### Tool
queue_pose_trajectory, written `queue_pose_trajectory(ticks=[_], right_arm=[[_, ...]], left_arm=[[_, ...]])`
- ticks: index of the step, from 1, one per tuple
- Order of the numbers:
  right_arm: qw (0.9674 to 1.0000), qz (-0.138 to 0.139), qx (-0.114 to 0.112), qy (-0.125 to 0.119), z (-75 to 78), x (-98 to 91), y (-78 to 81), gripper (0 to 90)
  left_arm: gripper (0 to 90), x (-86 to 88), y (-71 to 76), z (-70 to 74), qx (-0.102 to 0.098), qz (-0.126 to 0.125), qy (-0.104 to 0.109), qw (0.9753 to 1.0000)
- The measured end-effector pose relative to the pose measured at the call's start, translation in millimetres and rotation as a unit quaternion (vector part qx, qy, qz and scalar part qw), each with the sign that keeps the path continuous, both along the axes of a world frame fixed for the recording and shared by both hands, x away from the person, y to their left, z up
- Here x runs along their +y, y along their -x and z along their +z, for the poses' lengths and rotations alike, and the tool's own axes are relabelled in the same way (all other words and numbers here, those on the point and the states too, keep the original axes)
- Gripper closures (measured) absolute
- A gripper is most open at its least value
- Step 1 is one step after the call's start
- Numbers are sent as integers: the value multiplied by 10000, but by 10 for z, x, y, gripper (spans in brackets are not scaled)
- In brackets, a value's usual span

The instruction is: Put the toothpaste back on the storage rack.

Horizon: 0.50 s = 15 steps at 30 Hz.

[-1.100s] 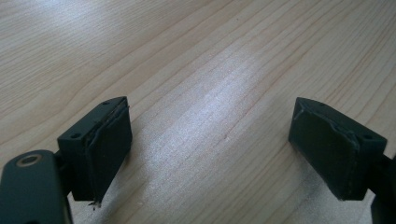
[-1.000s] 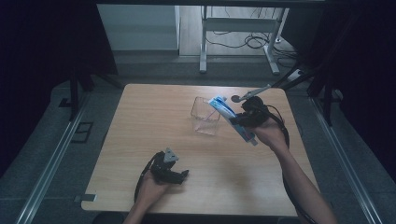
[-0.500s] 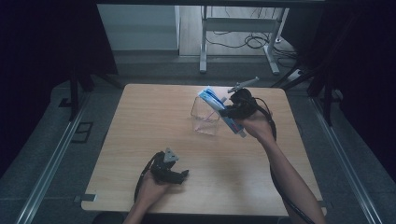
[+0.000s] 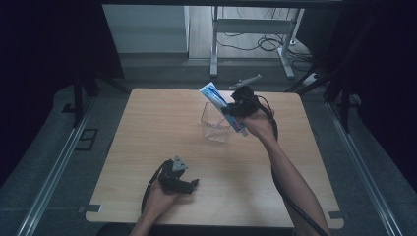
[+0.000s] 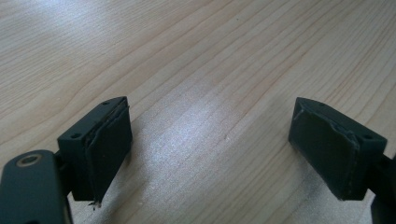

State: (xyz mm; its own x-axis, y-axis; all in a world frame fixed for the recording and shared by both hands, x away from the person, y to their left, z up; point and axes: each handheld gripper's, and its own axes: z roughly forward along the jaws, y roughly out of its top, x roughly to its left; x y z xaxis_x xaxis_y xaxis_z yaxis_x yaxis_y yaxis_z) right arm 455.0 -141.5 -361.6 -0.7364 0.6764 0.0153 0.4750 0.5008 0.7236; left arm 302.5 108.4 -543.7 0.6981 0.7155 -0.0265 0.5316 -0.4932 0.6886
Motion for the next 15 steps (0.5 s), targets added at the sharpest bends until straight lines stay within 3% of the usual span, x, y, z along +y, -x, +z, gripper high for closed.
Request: queue_pose_trajectory(ticks=[15], right_arm=[[9998, -136, -81, -84, -69, 154, -240, 743]], left_arm=[[134, 3, -3, 1, -10, -20, -17, 10000]])
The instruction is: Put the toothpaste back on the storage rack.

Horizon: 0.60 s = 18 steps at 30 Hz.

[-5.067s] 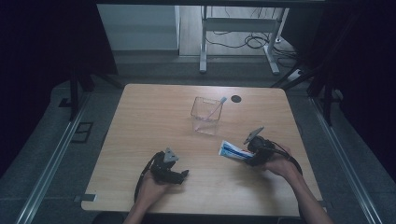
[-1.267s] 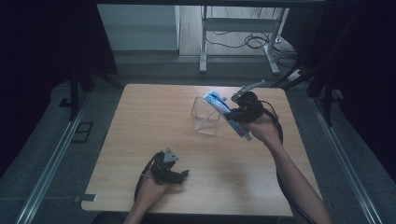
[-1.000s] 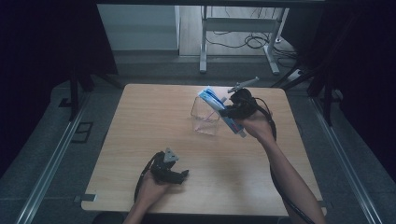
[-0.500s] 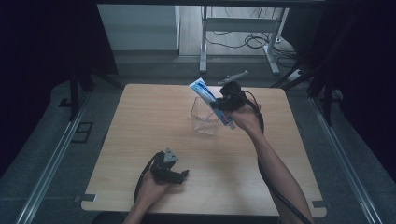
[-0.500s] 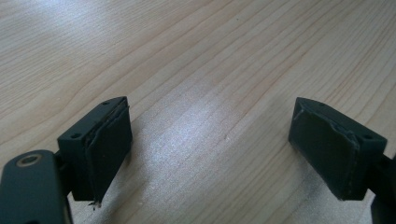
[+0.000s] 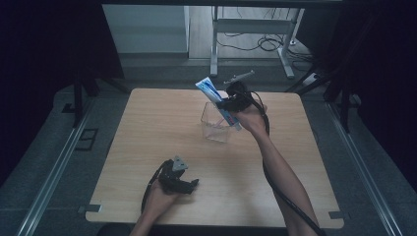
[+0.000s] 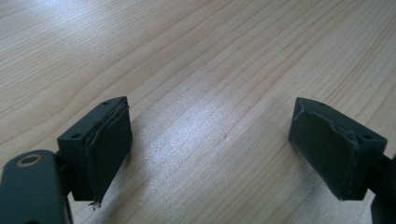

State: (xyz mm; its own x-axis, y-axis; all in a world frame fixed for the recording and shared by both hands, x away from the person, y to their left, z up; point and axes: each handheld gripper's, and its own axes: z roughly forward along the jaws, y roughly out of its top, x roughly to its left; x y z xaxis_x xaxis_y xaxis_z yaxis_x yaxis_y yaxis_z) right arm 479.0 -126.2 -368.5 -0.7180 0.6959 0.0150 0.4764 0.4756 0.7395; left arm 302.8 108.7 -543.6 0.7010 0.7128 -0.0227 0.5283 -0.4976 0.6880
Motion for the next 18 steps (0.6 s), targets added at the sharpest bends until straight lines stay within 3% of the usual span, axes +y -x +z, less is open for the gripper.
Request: queue_pose_trajectory(ticks=[18], right_arm=[[9996, -171, -108, -221, -102, 191, -258, 742]], left_arm=[[134, -3, 1, -3, -10, 14, 16, 10000]])
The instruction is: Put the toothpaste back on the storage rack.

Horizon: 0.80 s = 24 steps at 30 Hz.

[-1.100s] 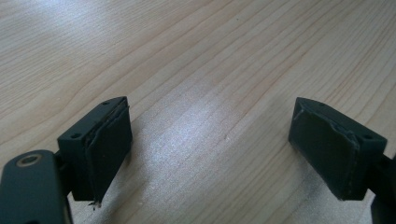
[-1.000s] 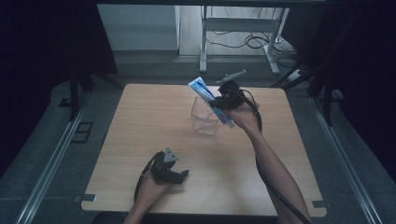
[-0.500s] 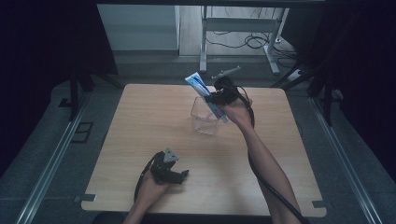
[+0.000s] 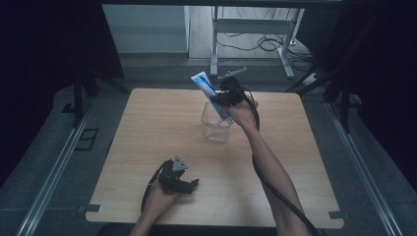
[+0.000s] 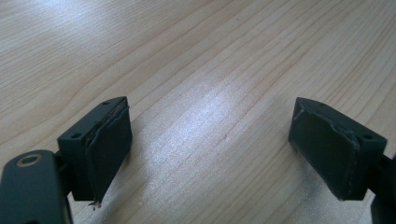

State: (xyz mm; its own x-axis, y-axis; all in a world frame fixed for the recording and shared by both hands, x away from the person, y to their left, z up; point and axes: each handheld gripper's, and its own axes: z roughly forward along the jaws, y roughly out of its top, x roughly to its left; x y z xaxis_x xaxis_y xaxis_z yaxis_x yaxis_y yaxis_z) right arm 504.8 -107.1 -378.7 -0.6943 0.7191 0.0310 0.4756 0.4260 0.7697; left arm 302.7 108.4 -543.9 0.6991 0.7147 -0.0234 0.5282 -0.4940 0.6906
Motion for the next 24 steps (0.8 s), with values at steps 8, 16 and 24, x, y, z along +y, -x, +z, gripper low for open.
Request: queue_pose_trajectory(ticks=[8, 16, 24], right_arm=[[10000, -45, -13, 1, -77, 64, -83, 742], [9999, -43, -103, 82, -208, 150, -138, 741], [9998, -35, -90, 149, -306, 152, -157, 741]], left_arm=[[134, 2, 0, 1, 1, -9, -10, 10000], [134, 3, -1, 3, 3, -15, -28, 10000], [134, 1, 1, 2, 9, 0, -11, 10000]])
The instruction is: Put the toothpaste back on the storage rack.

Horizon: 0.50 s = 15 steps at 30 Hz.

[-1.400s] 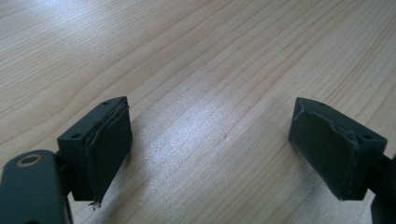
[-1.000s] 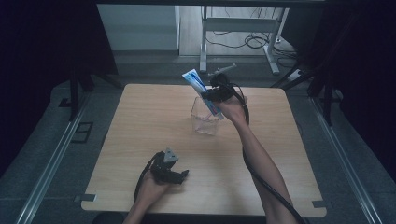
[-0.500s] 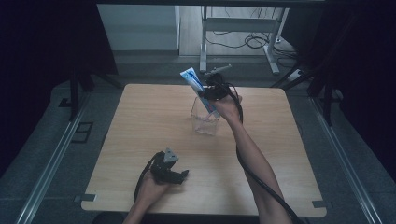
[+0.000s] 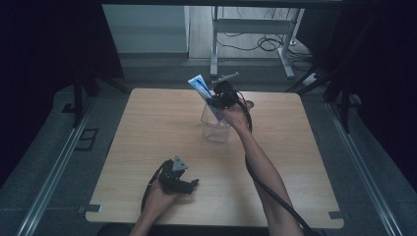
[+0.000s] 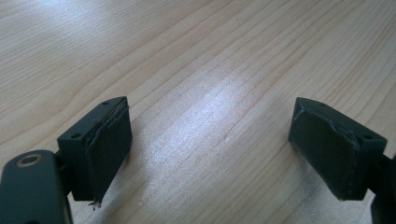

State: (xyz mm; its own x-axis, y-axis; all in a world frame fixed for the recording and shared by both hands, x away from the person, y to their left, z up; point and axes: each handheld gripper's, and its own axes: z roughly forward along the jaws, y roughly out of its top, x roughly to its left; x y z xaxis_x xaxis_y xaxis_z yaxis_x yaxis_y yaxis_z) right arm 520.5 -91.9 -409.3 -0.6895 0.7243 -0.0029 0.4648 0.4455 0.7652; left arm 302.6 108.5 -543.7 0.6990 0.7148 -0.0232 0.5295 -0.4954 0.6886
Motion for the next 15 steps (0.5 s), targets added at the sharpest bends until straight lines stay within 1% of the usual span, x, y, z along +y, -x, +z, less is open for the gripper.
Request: queue_pose_trajectory(ticks=[1, 9, 12, 15], right_arm=[[10000, 3, -11, 25, -11, -4, 0, 741], [10000, 20, 26, 0, -87, -40, 7, 739], [10000, 23, 65, 21, -138, -55, 16, 738], [9999, 25, 104, -17, -171, -63, 22, 738]], left_arm=[[134, 0, 0, 0, 2, 1, 3, 10000], [134, 2, -1, 1, 5, -19, -15, 10000], [134, 2, -1, 1, 3, -19, -16, 10000], [134, 3, -1, 1, 3, -20, -16, 10000]])
